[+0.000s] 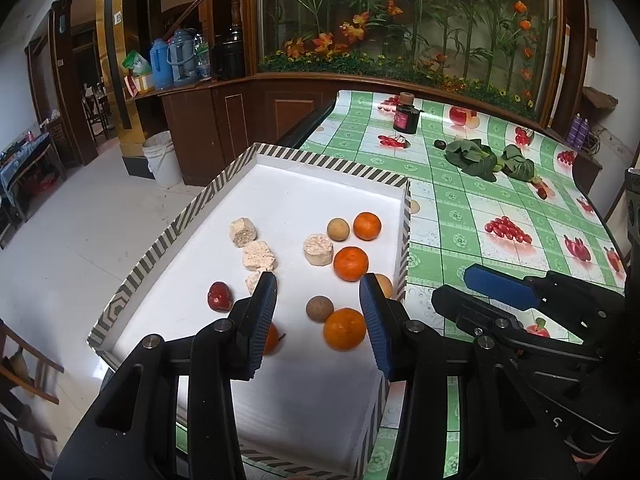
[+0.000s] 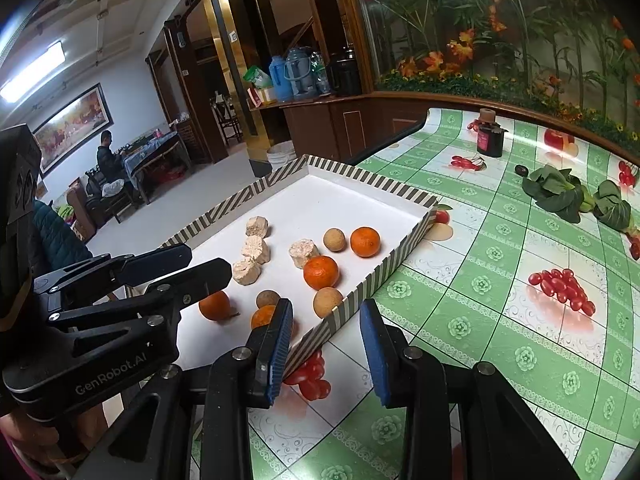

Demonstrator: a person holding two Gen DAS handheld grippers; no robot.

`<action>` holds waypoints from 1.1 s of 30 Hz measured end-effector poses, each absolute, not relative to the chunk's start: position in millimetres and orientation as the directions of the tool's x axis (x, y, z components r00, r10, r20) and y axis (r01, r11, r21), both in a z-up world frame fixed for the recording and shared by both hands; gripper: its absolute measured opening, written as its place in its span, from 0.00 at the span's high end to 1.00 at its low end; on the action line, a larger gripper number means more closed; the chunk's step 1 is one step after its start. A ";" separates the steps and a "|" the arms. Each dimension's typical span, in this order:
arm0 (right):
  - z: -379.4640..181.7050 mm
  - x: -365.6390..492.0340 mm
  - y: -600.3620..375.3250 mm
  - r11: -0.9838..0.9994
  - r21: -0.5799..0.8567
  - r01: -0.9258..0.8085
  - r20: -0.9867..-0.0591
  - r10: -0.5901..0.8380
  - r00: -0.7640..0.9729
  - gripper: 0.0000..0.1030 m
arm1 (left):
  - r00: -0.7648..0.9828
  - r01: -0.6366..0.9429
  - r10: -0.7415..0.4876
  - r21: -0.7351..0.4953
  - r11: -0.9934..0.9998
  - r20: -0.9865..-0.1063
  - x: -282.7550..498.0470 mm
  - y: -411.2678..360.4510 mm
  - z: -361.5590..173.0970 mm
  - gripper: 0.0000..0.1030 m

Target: Organize fruits

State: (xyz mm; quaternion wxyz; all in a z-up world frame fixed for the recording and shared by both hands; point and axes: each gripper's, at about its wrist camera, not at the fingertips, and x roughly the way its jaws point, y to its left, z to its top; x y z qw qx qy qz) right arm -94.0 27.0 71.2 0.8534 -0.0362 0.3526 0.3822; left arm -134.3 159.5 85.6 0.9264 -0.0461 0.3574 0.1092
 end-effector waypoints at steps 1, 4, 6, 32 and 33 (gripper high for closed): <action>71.5 -94.7 26.2 0.705 0.209 -0.677 -0.629 0.627 0.459 0.67 | 0.721 -0.235 0.170 -0.006 0.972 -0.672 -133.6 158.6 85.6 0.58; 71.3 -95.2 25.3 0.706 0.211 -0.676 -0.629 0.628 0.459 0.67 | 0.721 -0.231 0.167 -0.006 0.973 -0.673 -134.6 157.6 85.5 0.58; 71.4 -94.9 24.9 0.705 0.213 -0.676 -0.629 0.629 0.458 0.67 | 0.719 -0.230 0.168 -0.003 0.973 -0.674 -134.3 156.1 85.0 0.58; 68.3 -91.0 32.9 0.697 0.208 -0.686 -0.640 0.628 0.443 0.67 | 0.724 -0.230 0.174 0.004 0.973 -0.668 -133.3 156.7 86.5 0.58; 68.3 -90.9 32.9 0.696 0.208 -0.687 -0.641 0.628 0.442 0.67 | 0.724 -0.230 0.174 0.004 0.973 -0.667 -133.8 156.8 86.4 0.58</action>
